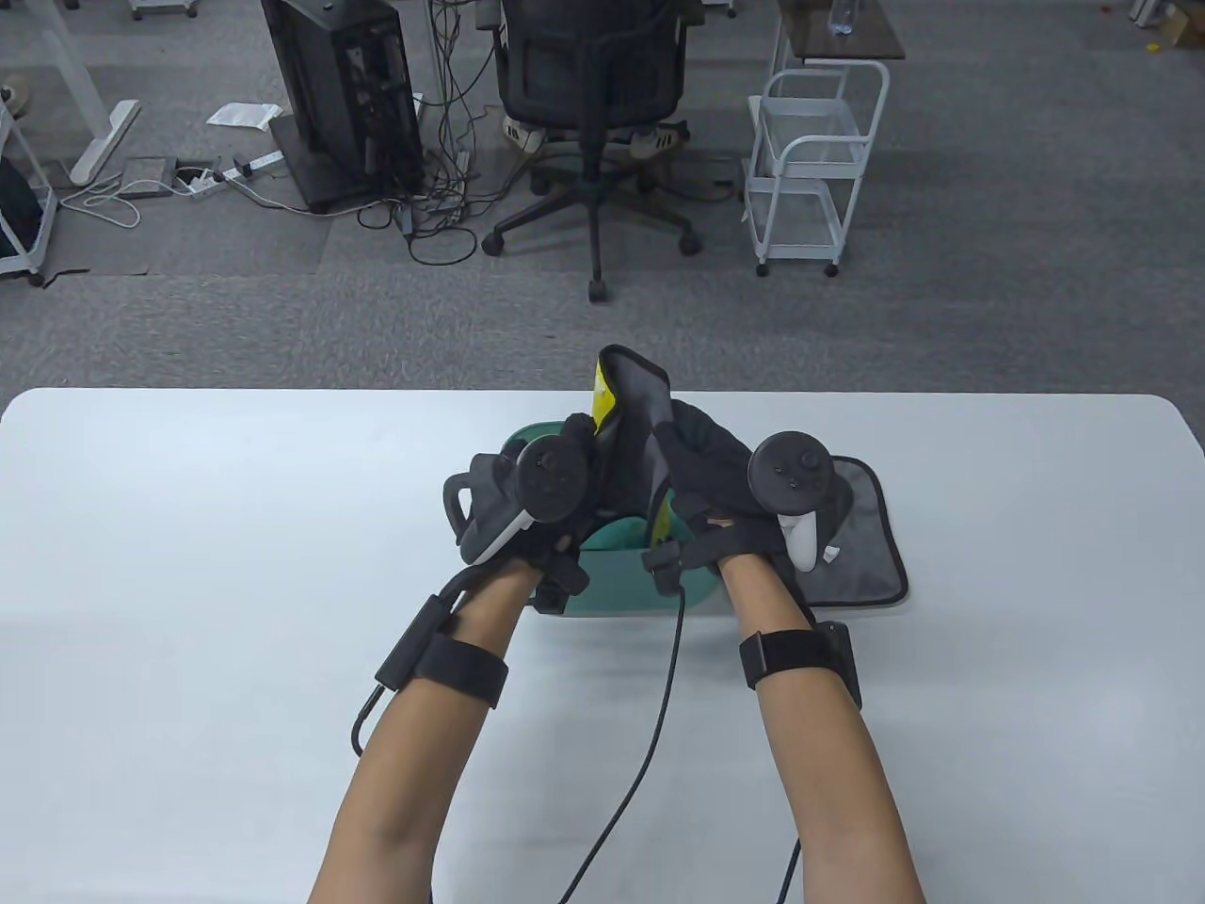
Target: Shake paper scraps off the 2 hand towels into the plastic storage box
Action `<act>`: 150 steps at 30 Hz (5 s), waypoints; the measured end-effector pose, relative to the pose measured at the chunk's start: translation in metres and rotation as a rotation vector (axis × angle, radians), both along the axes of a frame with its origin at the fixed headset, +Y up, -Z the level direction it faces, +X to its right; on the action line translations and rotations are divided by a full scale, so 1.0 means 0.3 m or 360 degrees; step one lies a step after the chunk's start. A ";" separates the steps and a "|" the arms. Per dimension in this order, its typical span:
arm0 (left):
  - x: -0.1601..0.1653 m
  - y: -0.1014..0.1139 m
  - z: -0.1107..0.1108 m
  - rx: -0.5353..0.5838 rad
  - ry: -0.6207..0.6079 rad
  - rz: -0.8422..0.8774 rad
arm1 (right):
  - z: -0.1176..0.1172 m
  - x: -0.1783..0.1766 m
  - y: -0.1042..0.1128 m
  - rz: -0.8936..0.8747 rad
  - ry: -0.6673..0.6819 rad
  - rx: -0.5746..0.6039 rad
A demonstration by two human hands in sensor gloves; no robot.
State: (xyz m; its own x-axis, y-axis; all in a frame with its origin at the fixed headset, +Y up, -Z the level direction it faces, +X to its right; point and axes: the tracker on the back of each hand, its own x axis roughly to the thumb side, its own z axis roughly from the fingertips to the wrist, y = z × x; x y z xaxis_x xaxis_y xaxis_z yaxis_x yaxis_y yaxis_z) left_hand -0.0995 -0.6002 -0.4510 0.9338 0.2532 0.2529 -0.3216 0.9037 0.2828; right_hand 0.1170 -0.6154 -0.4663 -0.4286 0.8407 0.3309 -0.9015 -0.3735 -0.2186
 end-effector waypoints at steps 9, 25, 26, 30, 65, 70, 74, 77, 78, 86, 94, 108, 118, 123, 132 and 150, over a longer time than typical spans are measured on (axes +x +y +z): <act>-0.030 0.023 0.001 0.0024 0.0103 0.0127 | 0.015 0.026 0.028 -0.0060 -0.0058 0.0026; -0.062 0.026 0.016 -0.0095 0.0208 0.0037 | 0.032 0.053 0.004 0.0291 -0.0258 -0.0126; -0.063 0.035 0.019 -0.0011 0.0197 0.0064 | 0.039 0.055 0.016 0.0200 -0.0255 -0.0071; -0.058 0.045 0.009 -0.0025 0.0200 0.0137 | 0.030 0.041 0.019 0.0167 -0.0208 -0.0144; -0.143 0.049 0.057 0.0069 0.0287 0.0315 | 0.063 0.136 0.019 0.0015 -0.0290 -0.0229; -0.152 0.065 0.063 0.0051 0.0304 0.0224 | 0.066 0.142 0.050 0.0063 -0.0308 -0.0225; -0.202 0.119 0.063 0.0114 0.0361 0.0329 | 0.086 0.154 0.083 -0.0153 -0.0307 -0.0053; -0.221 0.169 0.079 0.0148 0.0349 0.0297 | 0.092 0.160 0.123 -0.0096 -0.0299 0.0024; -0.222 0.182 0.084 0.0157 0.0351 0.0283 | 0.087 0.152 0.131 -0.0082 -0.0283 -0.0013; -0.240 0.219 0.120 0.0219 0.0307 0.0268 | 0.116 0.144 0.182 -0.0033 -0.0288 0.0056; -0.244 0.256 0.169 0.0308 0.0215 0.0313 | 0.162 0.162 0.225 -0.0056 -0.0240 0.0108; -0.331 0.338 0.382 0.0416 0.0101 0.0320 | 0.352 0.128 0.293 0.0016 -0.0062 0.0260; -0.463 0.241 0.561 0.0202 0.0047 0.0383 | 0.519 0.048 0.179 0.0096 0.0123 0.0229; -0.552 0.174 0.645 -0.0048 0.0028 0.0374 | 0.621 -0.012 0.115 0.0160 0.0278 0.0180; -0.687 0.027 0.763 -0.0389 0.0028 0.0343 | 0.737 -0.121 -0.055 0.0218 0.0454 -0.0007; -0.890 -0.064 0.778 -0.0913 0.0175 0.0112 | 0.831 -0.372 -0.201 0.0653 0.0673 -0.0158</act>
State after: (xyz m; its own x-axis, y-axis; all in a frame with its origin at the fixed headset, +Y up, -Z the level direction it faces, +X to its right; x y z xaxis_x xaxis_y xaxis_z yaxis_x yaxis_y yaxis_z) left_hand -0.3667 -0.6195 -0.2178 0.9229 0.3830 -0.0403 -0.3826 0.8998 -0.2099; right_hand 0.0055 -0.6756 -0.2169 -0.5731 0.6700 0.4719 -0.6802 -0.7101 0.1820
